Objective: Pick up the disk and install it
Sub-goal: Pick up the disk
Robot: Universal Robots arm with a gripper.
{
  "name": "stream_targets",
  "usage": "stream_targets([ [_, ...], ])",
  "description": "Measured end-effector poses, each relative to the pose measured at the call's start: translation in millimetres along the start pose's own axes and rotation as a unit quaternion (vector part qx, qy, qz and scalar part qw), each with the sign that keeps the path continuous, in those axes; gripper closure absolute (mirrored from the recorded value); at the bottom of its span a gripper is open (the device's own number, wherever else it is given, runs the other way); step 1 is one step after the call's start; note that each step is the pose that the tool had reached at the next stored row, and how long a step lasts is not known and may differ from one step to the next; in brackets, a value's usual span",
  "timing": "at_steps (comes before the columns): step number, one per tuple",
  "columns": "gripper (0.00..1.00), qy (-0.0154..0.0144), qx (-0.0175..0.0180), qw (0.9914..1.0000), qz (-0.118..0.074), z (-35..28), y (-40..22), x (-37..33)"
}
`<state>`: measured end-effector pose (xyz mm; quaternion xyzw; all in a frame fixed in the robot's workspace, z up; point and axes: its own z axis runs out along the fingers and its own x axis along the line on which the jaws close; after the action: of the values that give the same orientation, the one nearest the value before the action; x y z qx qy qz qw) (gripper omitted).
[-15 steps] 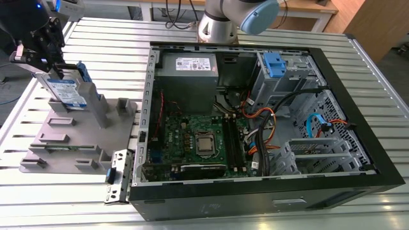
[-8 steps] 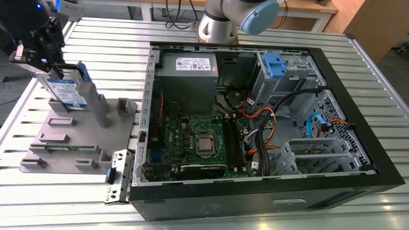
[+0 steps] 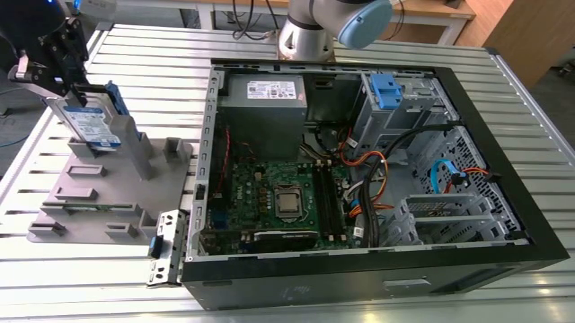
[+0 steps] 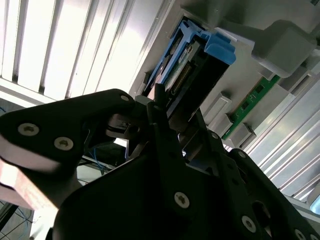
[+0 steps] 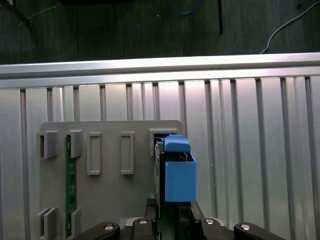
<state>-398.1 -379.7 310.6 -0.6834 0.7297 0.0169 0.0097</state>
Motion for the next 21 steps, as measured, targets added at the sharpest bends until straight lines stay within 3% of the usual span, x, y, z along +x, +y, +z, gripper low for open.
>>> stream_targets([
  [4,0.65,0.0001,-0.0001,1.0,0.0,-0.4,0.0,0.0],
  [6,0.65,0.0001,-0.0001,1.0,0.0,-8.6,0.1,-0.3],
  [21,0.65,0.0001,-0.0001,1.0,0.0,-14.6,0.1,-0.5],
])
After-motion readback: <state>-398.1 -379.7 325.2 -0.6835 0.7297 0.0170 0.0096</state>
